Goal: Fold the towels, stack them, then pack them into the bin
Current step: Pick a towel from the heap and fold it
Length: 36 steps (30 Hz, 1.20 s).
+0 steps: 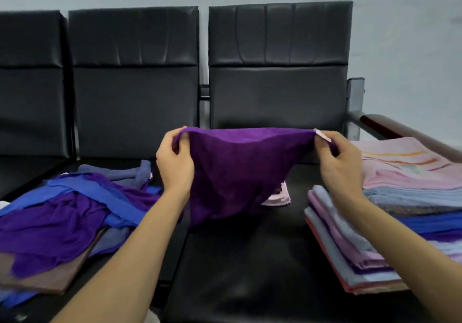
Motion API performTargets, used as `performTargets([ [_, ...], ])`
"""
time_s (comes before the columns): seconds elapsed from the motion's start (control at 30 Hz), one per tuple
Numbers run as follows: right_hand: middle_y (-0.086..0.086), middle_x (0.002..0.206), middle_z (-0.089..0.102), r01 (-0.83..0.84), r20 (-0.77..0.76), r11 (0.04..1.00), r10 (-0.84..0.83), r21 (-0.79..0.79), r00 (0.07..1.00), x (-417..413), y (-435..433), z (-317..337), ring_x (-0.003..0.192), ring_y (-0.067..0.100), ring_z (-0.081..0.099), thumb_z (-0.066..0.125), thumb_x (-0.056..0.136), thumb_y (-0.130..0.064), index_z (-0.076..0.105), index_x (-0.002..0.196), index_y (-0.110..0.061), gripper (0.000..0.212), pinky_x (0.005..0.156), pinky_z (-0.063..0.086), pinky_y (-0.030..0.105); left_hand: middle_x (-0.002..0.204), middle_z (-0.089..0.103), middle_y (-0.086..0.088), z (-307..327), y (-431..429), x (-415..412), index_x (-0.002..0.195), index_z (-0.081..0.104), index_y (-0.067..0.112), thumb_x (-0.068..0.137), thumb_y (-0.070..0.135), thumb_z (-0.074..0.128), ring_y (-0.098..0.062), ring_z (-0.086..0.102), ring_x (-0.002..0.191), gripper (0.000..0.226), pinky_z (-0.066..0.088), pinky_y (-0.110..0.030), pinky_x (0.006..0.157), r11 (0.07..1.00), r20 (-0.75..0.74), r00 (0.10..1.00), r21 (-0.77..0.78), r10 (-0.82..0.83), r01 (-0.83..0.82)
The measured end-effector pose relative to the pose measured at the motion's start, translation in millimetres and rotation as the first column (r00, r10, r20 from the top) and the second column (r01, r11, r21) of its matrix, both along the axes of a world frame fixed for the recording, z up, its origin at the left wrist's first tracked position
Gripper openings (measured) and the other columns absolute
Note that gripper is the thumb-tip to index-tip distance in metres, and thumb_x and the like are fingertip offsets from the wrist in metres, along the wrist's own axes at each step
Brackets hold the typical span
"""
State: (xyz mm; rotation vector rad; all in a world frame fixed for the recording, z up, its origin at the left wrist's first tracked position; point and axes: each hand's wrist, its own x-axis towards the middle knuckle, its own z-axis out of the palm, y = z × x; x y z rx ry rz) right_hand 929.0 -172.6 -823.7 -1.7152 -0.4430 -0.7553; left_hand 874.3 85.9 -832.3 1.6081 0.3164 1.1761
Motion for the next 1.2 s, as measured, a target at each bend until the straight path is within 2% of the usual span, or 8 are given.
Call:
performTargets([
  [0.13, -0.011, 0.101, 0.065, -0.063, 0.075, 0.998, 0.064, -0.026, 0.995, -16, -23, 6, 0.08, -0.005, 0.056, 0.053, 0.097, -0.016, 0.068, 0.11, -0.02, 0.02, 0.071, 0.042, 0.012, 0.106, 0.069, 0.007, 15, -5, -19, 0.103, 0.067, 0.021, 0.096, 0.011, 0.054, -0.007, 0.064, 0.104, 0.019, 0.049, -0.023, 0.092, 0.989, 0.151, 0.979, 0.069, -0.139, 0.129],
  [0.27, -0.019, 0.082, 0.064, -0.123, 0.092, 0.941, 0.159, -0.317, 0.983, -44, -43, 2, 0.075, -0.008, 0.056, 0.055, 0.094, -0.012, 0.06, 0.084, -0.038, 0.028, 0.069, 0.04, 0.009, 0.085, 0.07, 0.001, 12, 7, -47, 0.095, 0.068, 0.019, 0.096, 0.007, 0.053, -0.009, 0.065, 0.076, 0.019, 0.053, -0.022, 0.072, 0.958, 0.063, 0.962, 0.134, -0.265, 0.254],
  [0.37, -0.013, 0.085, 0.068, -0.471, -0.286, 0.709, 0.374, -0.525, 0.882, -60, -55, 0, 0.079, -0.005, 0.056, 0.058, 0.093, -0.016, 0.069, 0.084, -0.032, 0.021, 0.078, 0.042, 0.018, 0.075, 0.071, 0.008, 3, 20, -62, 0.088, 0.069, 0.017, 0.093, 0.003, 0.058, -0.001, 0.061, 0.071, 0.019, 0.049, -0.014, 0.067, 0.885, -0.242, 0.898, 0.204, -0.368, 0.418],
  [0.5, -0.017, 0.11, 0.066, -0.757, -0.737, 0.128, 0.173, -0.641, 0.653, -75, -58, -11, 0.101, -0.005, 0.05, 0.058, 0.094, -0.027, 0.063, 0.106, -0.04, 0.019, 0.099, 0.032, 0.016, 0.078, 0.071, 0.005, -11, 36, -82, 0.088, 0.07, 0.011, 0.091, 0.003, 0.059, 0.0, 0.062, 0.077, 0.014, 0.047, -0.013, 0.071, 0.627, -0.725, 0.457, 0.044, -0.516, 0.778],
  [0.57, -0.003, 0.119, 0.064, -0.797, -0.792, 0.009, 0.101, -0.604, 0.602, -78, -55, -13, 0.106, 0.008, 0.054, 0.056, 0.096, -0.027, 0.063, 0.12, -0.023, 0.025, 0.097, 0.037, 0.019, 0.082, 0.071, 0.006, -18, 40, -88, 0.089, 0.071, 0.013, 0.09, 0.011, 0.06, -0.001, 0.062, 0.079, 0.011, 0.046, -0.014, 0.07, 0.542, -0.817, 0.217, -0.135, -0.535, 0.83],
  [0.67, -0.006, 0.118, 0.064, -0.843, -0.839, 0.1, 0.09, -0.528, 0.536, -77, -47, -20, 0.103, -0.002, 0.056, 0.056, 0.095, -0.024, 0.063, 0.117, -0.019, 0.024, 0.091, 0.039, 0.012, 0.08, 0.07, 0.009, -27, 39, -89, 0.096, 0.066, 0.013, 0.094, 0.015, 0.054, 0.0, 0.062, 0.07, 0.012, 0.045, -0.014, 0.059, 0.553, -0.836, 0.078, -0.286, -0.543, 0.782],
  [0.83, -0.009, 0.076, 0.06, -0.544, -0.619, 0.487, 0.009, -0.683, 0.785, -61, -30, -60, 0.079, 0.006, 0.054, 0.056, 0.095, -0.026, 0.058, 0.08, -0.023, 0.015, 0.072, 0.038, 0.022, 0.085, 0.064, -0.011, -51, 41, -72, 0.099, 0.062, 0.014, 0.099, 0.018, 0.048, -0.02, 0.062, 0.07, 0.014, 0.053, -0.032, 0.057, 0.747, -0.814, 0.3, -0.226, -0.498, 0.625],
  [1.2, 0.009, 0.08, 0.057, 0.04, -0.162, 0.488, -0.364, -0.872, 0.917, -32, -2, -108, 0.063, 0.018, 0.057, 0.061, 0.075, 0.006, 0.043, 0.088, -0.01, 0.028, 0.048, 0.026, 0.021, 0.079, 0.062, -0.009, -96, 47, -36, 0.095, 0.06, 0.016, 0.1, 0.021, 0.047, -0.02, 0.059, 0.065, 0.015, 0.047, -0.028, 0.05, 0.914, -0.759, 0.542, -0.174, -0.361, 0.365],
])
